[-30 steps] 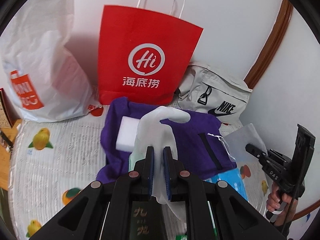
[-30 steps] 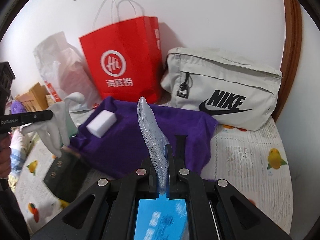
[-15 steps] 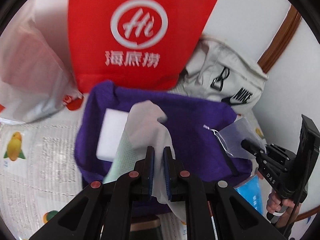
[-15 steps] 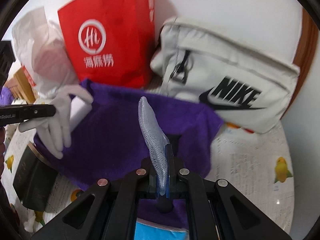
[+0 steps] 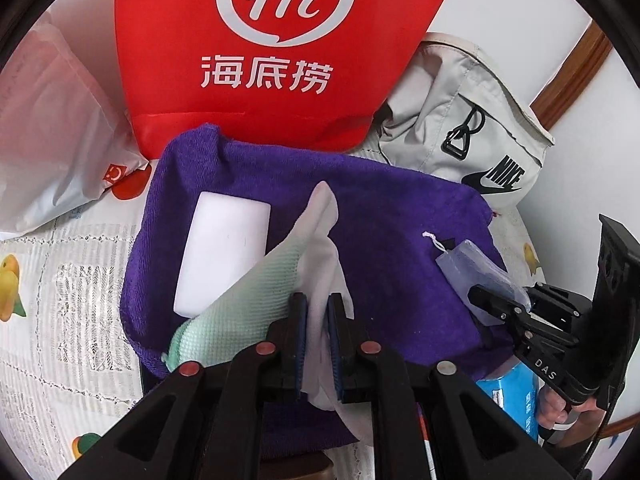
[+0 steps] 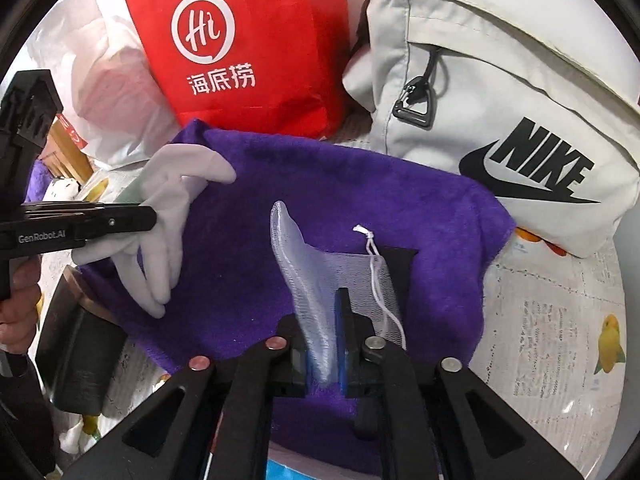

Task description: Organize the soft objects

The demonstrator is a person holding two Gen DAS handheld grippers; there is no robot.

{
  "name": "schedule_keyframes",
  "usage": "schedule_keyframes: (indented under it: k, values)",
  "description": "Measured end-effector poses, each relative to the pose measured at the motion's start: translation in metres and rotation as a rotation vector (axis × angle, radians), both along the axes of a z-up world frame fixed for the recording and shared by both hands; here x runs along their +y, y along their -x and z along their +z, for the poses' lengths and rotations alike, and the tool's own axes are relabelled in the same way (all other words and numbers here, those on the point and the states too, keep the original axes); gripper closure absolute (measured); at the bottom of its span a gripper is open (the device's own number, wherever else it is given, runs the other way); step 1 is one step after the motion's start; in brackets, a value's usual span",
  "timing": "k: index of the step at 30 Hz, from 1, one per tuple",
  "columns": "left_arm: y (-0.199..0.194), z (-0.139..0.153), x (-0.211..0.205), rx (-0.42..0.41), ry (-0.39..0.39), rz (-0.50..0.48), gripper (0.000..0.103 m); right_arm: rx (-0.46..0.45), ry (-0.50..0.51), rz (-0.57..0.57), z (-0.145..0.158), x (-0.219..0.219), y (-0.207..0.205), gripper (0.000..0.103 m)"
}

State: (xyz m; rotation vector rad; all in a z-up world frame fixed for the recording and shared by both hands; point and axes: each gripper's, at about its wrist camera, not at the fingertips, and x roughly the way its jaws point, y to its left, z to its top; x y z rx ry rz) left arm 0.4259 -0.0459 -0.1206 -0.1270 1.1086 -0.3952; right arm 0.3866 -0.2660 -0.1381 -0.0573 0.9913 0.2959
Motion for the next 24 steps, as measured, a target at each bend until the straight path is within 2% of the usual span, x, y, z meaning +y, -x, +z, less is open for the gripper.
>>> schedule_keyframes:
  k: [1,2,3,6,10,12,24]
  values:
    - [0.0,0.0,0.0,0.0,0.001,-0.003,0.085,0.002,-0.01,0.004,0.0,0.0,0.0,0.078]
    - [0.0,0.0,-0.002,0.0,-0.001,-0.005,0.083,0.003,-0.02,0.009,0.001,-0.001,0.001,0.062]
    - [0.0,0.0,-0.002,0.001,-0.008,-0.006,0.078,-0.001,-0.033,0.014,0.002,-0.001,0.001,0.051]
    - [0.0,0.001,-0.003,-0.005,-0.009,0.002,0.068,-0.022,-0.104,0.05,0.008,0.0,0.004,0.035]
    - [0.005,0.008,0.001,-0.009,0.008,0.003,0.05,-0.026,-0.162,0.048,0.017,0.0,0.006,0.03]
    - [0.01,0.015,0.003,-0.03,-0.011,0.002,0.046,-0.034,-0.166,0.042,0.021,-0.001,0.007,0.03]
    - [0.053,0.055,0.026,-0.095,-0.035,0.042,0.042,-0.093,-0.17,0.01,0.057,-0.001,0.052,0.03]
